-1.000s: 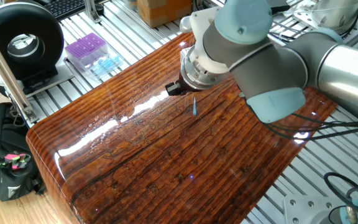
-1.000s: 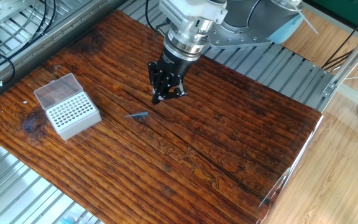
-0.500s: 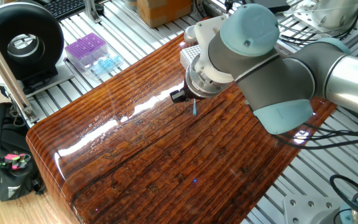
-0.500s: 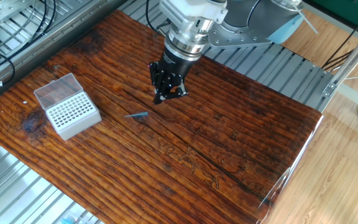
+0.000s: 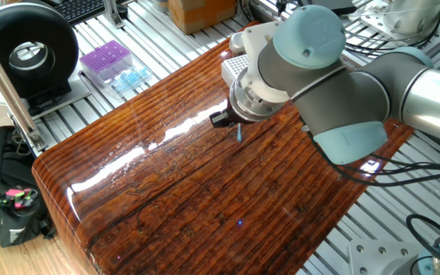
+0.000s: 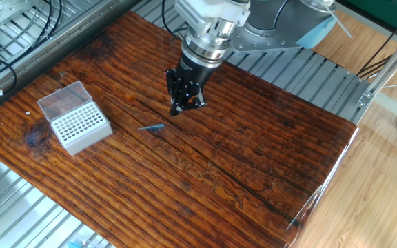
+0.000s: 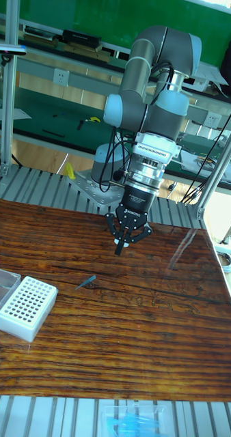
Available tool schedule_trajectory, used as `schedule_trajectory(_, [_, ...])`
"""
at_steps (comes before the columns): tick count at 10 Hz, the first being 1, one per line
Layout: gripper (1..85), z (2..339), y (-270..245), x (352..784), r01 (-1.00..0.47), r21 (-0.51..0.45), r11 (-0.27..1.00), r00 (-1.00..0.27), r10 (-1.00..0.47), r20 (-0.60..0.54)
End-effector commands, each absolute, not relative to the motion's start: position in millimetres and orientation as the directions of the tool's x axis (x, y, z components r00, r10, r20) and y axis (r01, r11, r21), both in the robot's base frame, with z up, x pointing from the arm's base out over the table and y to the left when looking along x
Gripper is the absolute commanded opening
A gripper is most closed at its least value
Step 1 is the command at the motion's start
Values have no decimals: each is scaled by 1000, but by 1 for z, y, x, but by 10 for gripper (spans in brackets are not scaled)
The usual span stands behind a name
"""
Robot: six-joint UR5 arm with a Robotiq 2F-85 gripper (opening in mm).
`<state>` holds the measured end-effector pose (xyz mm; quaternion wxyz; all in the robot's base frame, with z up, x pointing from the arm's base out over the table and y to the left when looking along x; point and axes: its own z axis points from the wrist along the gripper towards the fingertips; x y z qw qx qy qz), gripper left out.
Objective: Insert a medium pipette tip into the holder for medium pipette tips
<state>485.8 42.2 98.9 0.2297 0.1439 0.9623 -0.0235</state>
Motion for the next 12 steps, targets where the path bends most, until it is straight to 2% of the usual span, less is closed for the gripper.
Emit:
schedule_trajectory(1, [10, 99, 41, 484, 293, 20, 956, -855, 271, -442])
schedule_trajectory(3, [10, 100, 42, 485, 284, 22, 959, -856, 264, -445])
schedule_trajectory(6, [10, 93, 27, 465, 287, -61, 956, -889, 242, -388])
schedule_trajectory(8, [10, 98, 44, 482, 257, 13, 966, -870, 237, -433])
schedule_trajectory(10, [10, 102, 36, 488, 264, -12, 965, -856, 228, -464])
schedule_trajectory(12, [10, 111, 40, 506, 233, 9, 972, -826, 203, -526])
